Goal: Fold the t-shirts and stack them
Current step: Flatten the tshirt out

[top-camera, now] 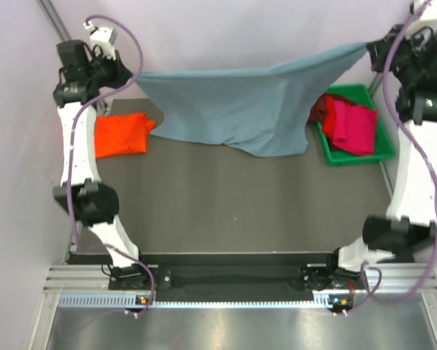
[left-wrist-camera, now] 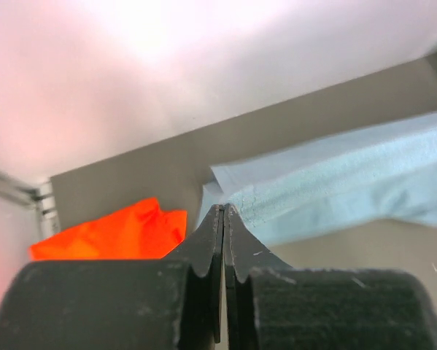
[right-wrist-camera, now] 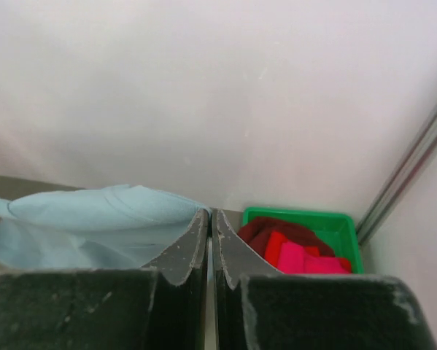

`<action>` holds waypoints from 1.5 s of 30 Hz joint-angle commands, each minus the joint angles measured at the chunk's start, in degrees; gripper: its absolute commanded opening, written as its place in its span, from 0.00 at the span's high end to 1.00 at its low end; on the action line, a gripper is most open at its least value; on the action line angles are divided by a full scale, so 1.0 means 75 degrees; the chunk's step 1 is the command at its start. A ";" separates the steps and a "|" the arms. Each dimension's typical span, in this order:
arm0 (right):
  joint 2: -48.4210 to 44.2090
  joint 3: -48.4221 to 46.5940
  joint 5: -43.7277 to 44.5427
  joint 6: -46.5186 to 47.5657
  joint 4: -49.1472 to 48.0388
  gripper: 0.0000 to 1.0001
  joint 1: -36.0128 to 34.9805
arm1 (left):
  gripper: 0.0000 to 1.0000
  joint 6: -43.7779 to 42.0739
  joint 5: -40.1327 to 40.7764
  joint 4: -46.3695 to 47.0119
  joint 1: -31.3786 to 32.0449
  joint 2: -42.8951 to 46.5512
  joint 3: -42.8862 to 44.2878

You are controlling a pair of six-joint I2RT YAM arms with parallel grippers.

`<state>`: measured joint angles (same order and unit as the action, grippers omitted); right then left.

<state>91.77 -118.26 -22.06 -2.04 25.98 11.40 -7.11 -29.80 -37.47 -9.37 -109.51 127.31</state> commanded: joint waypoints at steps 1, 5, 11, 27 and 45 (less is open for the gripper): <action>-0.1475 0.1291 -0.0151 0.0588 -0.0382 1.00 0.0121 | 1.00 -0.0960 -0.0362 -0.0743 -0.0192 0.1427 -0.1279; -0.2891 0.3363 -0.0140 0.1302 0.0121 1.00 0.0132 | 1.00 -0.1839 -0.0456 -0.1552 -0.0251 0.2925 -0.3295; -0.4568 0.4820 -0.0374 0.1655 0.1304 1.00 0.0132 | 1.00 -0.2602 -0.0608 -0.3146 -0.0310 0.4123 -0.4481; -0.6505 0.6135 -0.1252 0.2522 0.4586 1.00 0.0132 | 1.00 -0.3281 -0.0083 -0.6523 -0.0321 0.5015 -0.5852; -0.4763 0.7388 -0.1186 0.1258 0.1252 1.00 0.0051 | 1.00 -0.2407 -0.0502 -0.3398 -0.0310 0.3484 -0.7096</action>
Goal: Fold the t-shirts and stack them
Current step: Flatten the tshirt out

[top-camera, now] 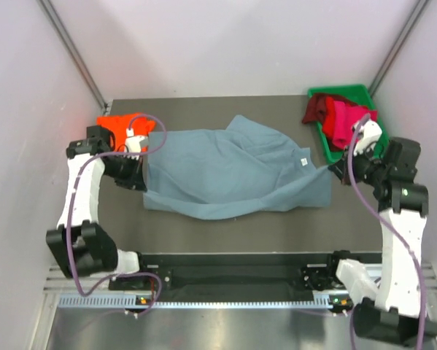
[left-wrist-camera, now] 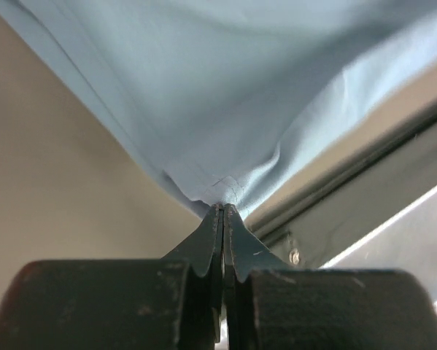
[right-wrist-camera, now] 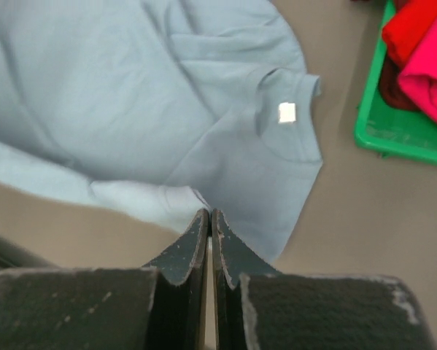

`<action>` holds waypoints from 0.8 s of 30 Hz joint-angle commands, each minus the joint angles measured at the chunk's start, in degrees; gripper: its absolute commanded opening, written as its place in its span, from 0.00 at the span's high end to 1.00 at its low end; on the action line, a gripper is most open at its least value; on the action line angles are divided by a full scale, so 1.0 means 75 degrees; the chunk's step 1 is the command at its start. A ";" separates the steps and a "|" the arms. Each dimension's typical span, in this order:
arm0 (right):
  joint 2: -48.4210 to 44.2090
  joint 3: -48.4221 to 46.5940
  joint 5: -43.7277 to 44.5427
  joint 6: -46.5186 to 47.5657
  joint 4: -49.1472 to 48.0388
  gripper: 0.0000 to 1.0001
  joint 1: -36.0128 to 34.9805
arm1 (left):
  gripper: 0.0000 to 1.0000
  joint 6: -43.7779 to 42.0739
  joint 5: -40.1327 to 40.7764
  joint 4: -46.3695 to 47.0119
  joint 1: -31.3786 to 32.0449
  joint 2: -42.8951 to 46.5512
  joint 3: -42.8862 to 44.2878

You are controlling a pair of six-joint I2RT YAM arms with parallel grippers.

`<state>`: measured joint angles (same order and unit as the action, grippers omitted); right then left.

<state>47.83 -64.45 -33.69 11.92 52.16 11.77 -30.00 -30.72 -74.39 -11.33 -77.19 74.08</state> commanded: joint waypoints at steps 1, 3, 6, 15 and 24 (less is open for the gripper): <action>0.2085 0.0086 0.0553 -0.0826 -0.3079 1.00 0.0001 | 1.00 0.0811 -0.0473 0.1841 -0.0036 -0.1235 0.0175; 0.3296 -0.0427 0.0928 -0.0968 -0.3625 1.00 0.0001 | 1.00 0.1022 -0.0603 0.2417 -0.0059 -0.2746 0.1110; 0.5384 -0.2254 0.1105 -0.1284 -0.4291 1.00 0.0001 | 1.00 0.1677 -0.0405 0.2372 -0.0059 -0.4856 0.3580; 0.7543 -0.7423 0.1808 -0.1987 -0.4542 1.00 -0.0245 | 1.00 0.3471 0.0052 0.4689 0.0046 -0.6361 0.8613; 0.6421 -0.8833 0.1727 -0.2691 -0.5209 1.00 -0.0257 | 1.00 0.4573 0.0475 0.7679 0.0046 -0.4265 0.8275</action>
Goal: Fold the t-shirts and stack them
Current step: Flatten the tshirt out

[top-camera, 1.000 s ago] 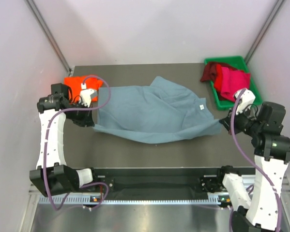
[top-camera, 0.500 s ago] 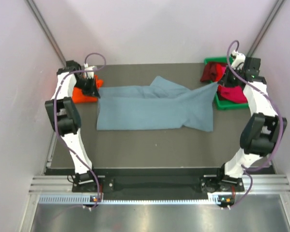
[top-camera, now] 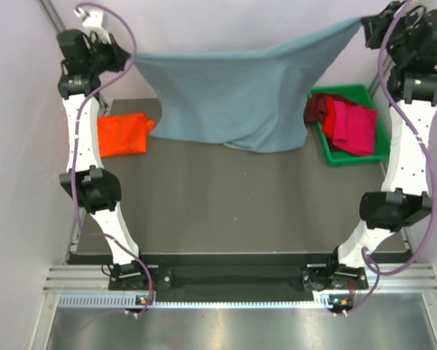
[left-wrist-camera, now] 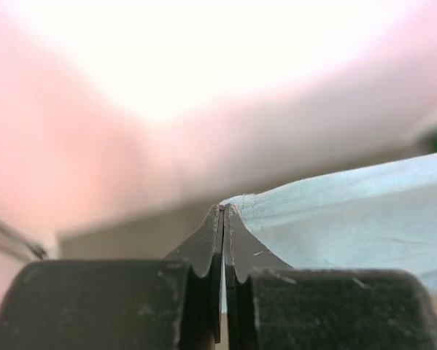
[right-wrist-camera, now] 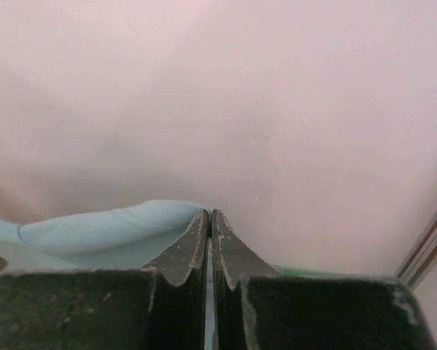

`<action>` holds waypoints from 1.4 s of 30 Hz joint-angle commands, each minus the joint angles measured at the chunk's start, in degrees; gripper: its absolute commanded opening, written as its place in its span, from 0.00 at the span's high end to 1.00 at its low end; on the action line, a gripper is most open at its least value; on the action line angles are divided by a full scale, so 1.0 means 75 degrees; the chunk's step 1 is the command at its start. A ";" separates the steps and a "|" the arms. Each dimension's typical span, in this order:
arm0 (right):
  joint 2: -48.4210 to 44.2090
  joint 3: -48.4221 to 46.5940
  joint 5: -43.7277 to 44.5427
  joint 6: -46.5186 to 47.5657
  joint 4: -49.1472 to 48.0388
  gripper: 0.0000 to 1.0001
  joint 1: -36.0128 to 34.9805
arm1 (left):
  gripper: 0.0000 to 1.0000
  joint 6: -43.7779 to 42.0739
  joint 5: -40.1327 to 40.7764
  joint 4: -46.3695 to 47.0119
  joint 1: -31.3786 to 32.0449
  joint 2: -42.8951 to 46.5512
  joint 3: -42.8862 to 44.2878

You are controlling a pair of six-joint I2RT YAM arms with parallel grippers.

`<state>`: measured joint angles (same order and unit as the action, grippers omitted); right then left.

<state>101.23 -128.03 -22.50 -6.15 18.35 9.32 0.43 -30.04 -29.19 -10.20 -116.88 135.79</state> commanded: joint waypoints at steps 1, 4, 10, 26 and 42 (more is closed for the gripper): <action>-0.1002 -0.0309 0.0188 -0.0293 -0.0700 1.00 0.0070 | 1.00 0.0529 0.0408 0.1874 -0.0105 0.1412 -0.0150; -0.1646 0.0076 0.0082 -0.0258 -0.0689 1.00 0.0070 | 1.00 0.0506 0.0466 0.2520 -0.0117 0.2081 -0.0490; -0.2574 0.0605 0.0246 -0.0106 -0.0747 1.00 0.0116 | 1.00 0.0435 0.0876 0.2837 -0.0175 0.2774 -0.0480; -0.2718 0.0395 0.1301 0.0317 -0.1064 1.00 0.0562 | 1.00 -0.0338 0.1263 0.2160 -0.0305 0.2941 -0.0891; 0.1466 -0.2005 0.1769 0.0504 -0.1754 1.00 0.0539 | 1.00 -0.0946 0.1614 0.1876 -0.0047 -0.0282 0.0396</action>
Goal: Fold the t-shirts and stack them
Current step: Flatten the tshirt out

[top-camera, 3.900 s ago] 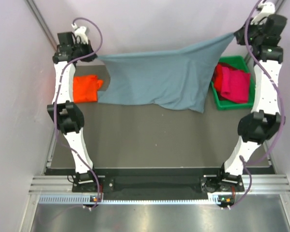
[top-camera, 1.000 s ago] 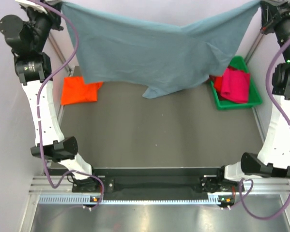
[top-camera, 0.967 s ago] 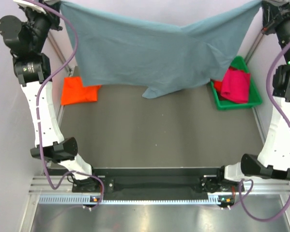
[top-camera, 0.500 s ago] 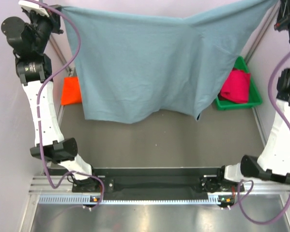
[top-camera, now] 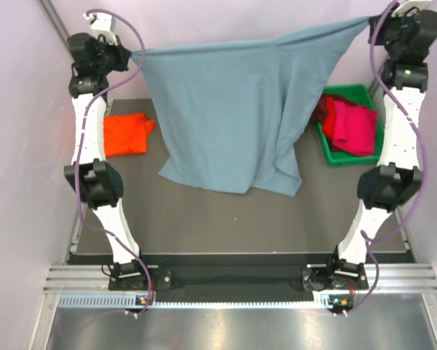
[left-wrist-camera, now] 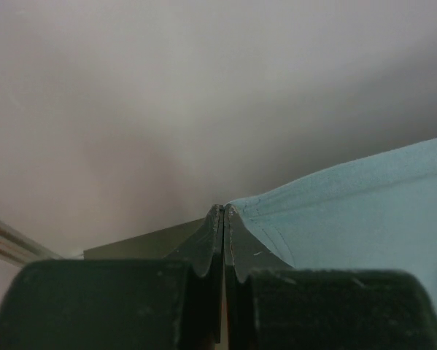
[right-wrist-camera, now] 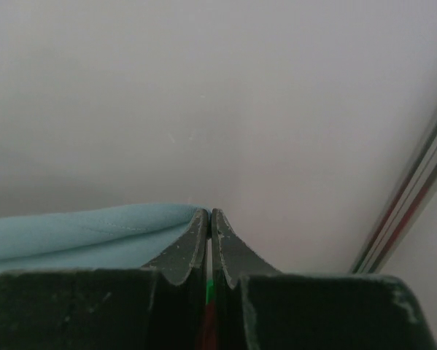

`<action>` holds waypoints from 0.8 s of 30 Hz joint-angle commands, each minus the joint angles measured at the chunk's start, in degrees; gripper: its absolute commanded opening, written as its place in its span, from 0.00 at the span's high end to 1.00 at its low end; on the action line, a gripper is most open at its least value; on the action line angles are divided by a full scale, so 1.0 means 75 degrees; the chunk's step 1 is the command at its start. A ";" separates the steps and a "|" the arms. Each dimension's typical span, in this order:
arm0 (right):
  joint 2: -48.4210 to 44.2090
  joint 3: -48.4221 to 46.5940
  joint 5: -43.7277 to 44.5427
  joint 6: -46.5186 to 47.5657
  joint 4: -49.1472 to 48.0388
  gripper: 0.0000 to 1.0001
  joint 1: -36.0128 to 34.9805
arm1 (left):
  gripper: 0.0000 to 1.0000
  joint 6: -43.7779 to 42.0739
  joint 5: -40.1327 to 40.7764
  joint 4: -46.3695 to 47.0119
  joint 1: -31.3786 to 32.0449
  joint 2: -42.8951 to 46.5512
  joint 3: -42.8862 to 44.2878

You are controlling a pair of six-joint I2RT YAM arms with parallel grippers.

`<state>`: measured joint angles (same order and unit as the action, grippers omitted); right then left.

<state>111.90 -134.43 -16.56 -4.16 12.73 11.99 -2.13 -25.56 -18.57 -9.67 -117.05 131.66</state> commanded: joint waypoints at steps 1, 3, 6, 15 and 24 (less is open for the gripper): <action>0.0184 -0.1409 0.1105 0.0181 -0.1076 1.00 0.0171 | 1.00 -0.0606 0.1018 0.0460 -0.0093 -0.0527 0.1460; 0.0186 -0.1623 0.1246 0.0145 -0.1310 1.00 0.0136 | 1.00 -0.0606 0.1018 0.0460 -0.0035 -0.0681 0.1862; -0.0281 -0.1553 0.1352 0.0110 -0.1545 1.00 0.0136 | 1.00 -0.0606 0.1018 0.0460 -0.0023 -0.0448 0.2028; -0.3116 0.0588 0.0966 0.0344 -0.1931 1.00 0.0358 | 1.00 -0.0606 0.1018 0.0460 -0.0163 0.2305 -0.0361; -0.6269 0.4643 -0.0462 0.1398 -0.0378 1.00 0.0370 | 1.00 -0.0606 0.1018 0.0460 -0.0562 0.4999 -0.3688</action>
<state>66.83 -106.52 -17.39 1.54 3.66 13.34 -5.13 -21.45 -15.77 -12.43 -82.15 109.58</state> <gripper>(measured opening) 0.009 0.012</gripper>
